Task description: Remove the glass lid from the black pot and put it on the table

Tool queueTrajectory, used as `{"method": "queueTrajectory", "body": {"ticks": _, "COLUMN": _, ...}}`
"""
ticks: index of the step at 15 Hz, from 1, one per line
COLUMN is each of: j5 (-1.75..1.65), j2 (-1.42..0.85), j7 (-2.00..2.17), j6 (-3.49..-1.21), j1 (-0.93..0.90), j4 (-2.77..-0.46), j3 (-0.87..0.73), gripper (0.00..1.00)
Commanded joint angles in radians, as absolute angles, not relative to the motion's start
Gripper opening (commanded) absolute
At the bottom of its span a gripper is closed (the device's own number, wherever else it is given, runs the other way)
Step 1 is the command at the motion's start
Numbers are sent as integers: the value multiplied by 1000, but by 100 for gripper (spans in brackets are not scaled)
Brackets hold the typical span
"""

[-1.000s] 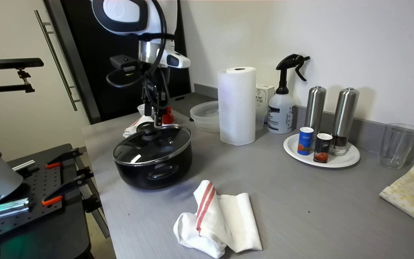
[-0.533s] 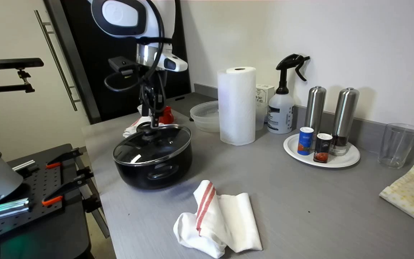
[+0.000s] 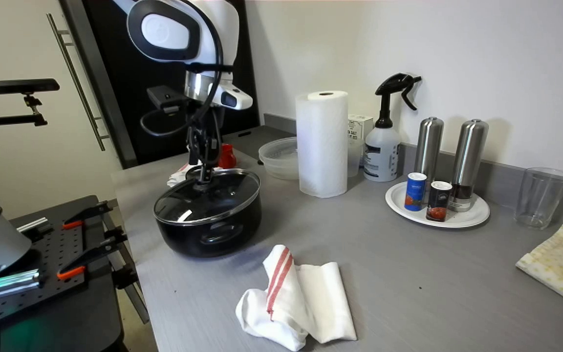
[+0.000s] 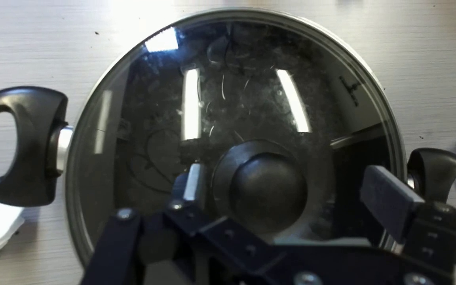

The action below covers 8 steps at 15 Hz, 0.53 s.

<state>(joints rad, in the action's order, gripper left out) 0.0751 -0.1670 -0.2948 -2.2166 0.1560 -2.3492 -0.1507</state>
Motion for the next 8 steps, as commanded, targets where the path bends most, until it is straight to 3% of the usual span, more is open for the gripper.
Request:
{"method": "queueTrajectory", "body": {"ticks": 1, "j5": 104, "j2": -198, "j7": -285, "j6": -2226, "j1": 170, "j4": -2340, "j3": -138, "gripper": 100}}
{"method": "queueTrajectory", "body": {"ticks": 3, "j5": 104, "j2": -206, "j7": -285, "j6": -2228, "j1": 173, "j4": -2340, "j3": -137, "gripper": 74}}
{"method": "queueTrajectory", "body": {"ticks": 8, "j5": 105, "j2": -211, "j7": -286, "j6": -2231, "j1": 179, "j4": -2340, "j3": -136, "gripper": 36}}
